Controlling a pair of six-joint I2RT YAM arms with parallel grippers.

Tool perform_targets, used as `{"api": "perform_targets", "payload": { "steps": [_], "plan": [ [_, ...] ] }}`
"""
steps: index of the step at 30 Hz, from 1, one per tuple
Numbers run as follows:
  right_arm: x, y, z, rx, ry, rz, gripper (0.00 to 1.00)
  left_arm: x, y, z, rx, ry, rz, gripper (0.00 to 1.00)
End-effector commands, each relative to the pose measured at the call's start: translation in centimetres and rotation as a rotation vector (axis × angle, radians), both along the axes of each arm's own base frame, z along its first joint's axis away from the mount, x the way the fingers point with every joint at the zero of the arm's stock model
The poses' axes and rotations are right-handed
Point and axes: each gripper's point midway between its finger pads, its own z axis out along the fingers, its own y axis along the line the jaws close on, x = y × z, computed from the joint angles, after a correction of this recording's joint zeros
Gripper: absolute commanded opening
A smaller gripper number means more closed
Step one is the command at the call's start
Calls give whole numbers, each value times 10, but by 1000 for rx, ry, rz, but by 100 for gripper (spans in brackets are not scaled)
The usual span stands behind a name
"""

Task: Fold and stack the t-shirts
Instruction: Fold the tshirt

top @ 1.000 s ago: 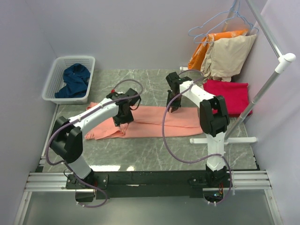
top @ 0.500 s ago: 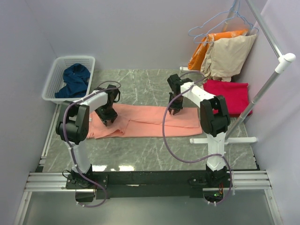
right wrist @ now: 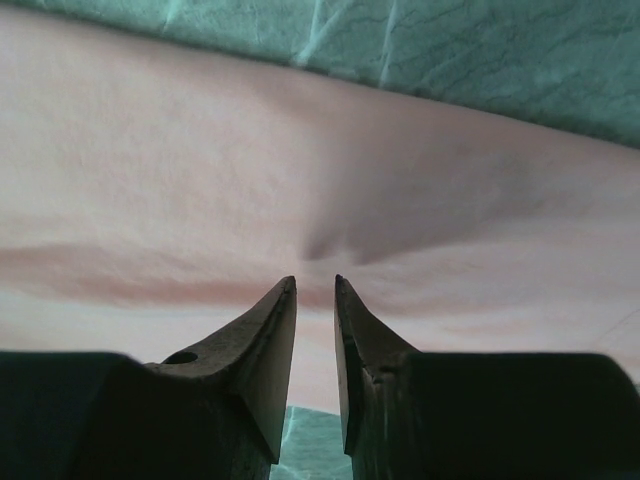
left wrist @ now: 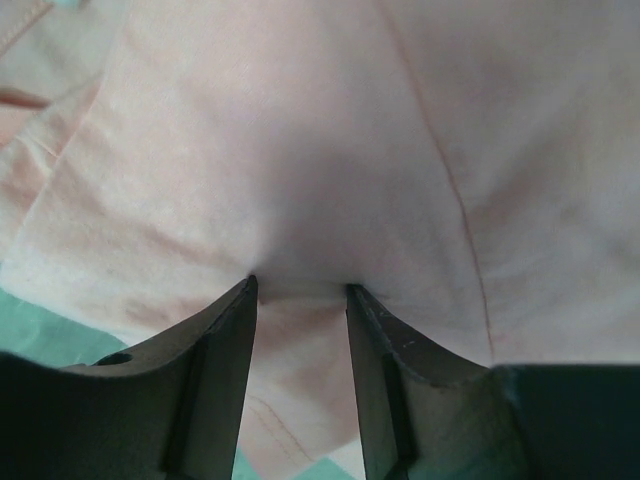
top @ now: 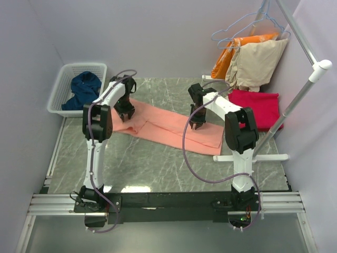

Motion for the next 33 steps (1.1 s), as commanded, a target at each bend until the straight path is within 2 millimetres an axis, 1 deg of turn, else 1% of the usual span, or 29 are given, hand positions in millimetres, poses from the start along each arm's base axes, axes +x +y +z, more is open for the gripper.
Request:
{"api": "perform_targets", "payload": {
  "steps": [1, 2, 3, 4, 5, 6, 7, 8, 10, 11, 13, 14, 16, 18, 20, 23, 24, 25, 26, 27, 28, 30, 31, 33],
  "plan": [
    [15, -10, 31, -13, -82, -16, 29, 72, -14, -61, -35, -122, -29, 49],
    [16, -11, 33, -11, -86, -16, 29, 87, -19, -60, -50, -159, -41, 50],
    [17, -13, 38, -10, -100, -15, 29, 93, -23, -57, -77, -181, -55, 50],
    [18, -14, 41, -11, -105, -19, 29, 109, -35, -54, -145, -243, -73, 50],
    [20, -17, 44, -8, -114, -30, 29, 111, -38, -51, -180, -264, -73, 52],
    [22, -16, 51, 5, -132, -27, 29, 120, -45, -47, -224, -310, -85, 53],
    [23, -17, 54, 8, -142, -29, 29, 138, -60, -31, -307, -403, -123, 53],
    [26, -22, 57, 1, -151, -39, 30, 140, -64, -33, -335, -422, -138, 54],
    [30, -28, 63, -17, -166, -39, 30, 151, -79, -20, -410, -486, -189, 55],
    [31, -30, 64, -23, -167, -36, 31, 164, -86, -10, -440, -546, -212, 55],
    [33, -36, 66, -52, -166, -10, 32, 176, -91, 1, -459, -604, -248, 56],
    [32, -36, 66, -60, -161, 16, 33, 186, -95, 14, -472, -653, -272, 57],
    [29, -38, 62, -74, -132, 39, 35, 196, -97, 30, -470, -709, -314, 59],
    [25, -38, 58, -81, -114, 73, 37, 207, -100, 49, -469, -785, -364, 64],
    [18, -37, 52, -75, -93, 103, 39, 215, -100, 63, -467, -836, -378, 69],
    [3, -32, 42, -57, -40, 144, 41, 225, -102, 81, -489, -894, -390, 72],
    [-2, -31, 41, -52, -27, 156, 41, 227, -101, 85, -490, -904, -384, 73],
    [-10, -29, 36, -56, -7, 170, 41, 229, -103, 100, -493, -939, -396, 73],
    [-14, -30, 34, -59, 1, 180, 42, 227, -102, 100, -490, -943, -395, 72],
    [-17, -29, 37, -56, -10, 184, 43, 227, -100, 107, -484, -964, -385, 72],
    [-28, -26, 30, -41, 20, 199, 46, 225, -97, 123, -469, -1010, -384, 72],
    [-37, -19, 28, -13, 31, 220, 47, 222, -91, 143, -447, -1060, -378, 73],
    [-47, -19, 21, -13, 59, 227, 48, 216, -86, 160, -429, -1086, -368, 73],
    [-54, -15, 16, -10, 72, 236, 50, 212, -81, 178, -404, -1117, -368, 73]
  ]
}}
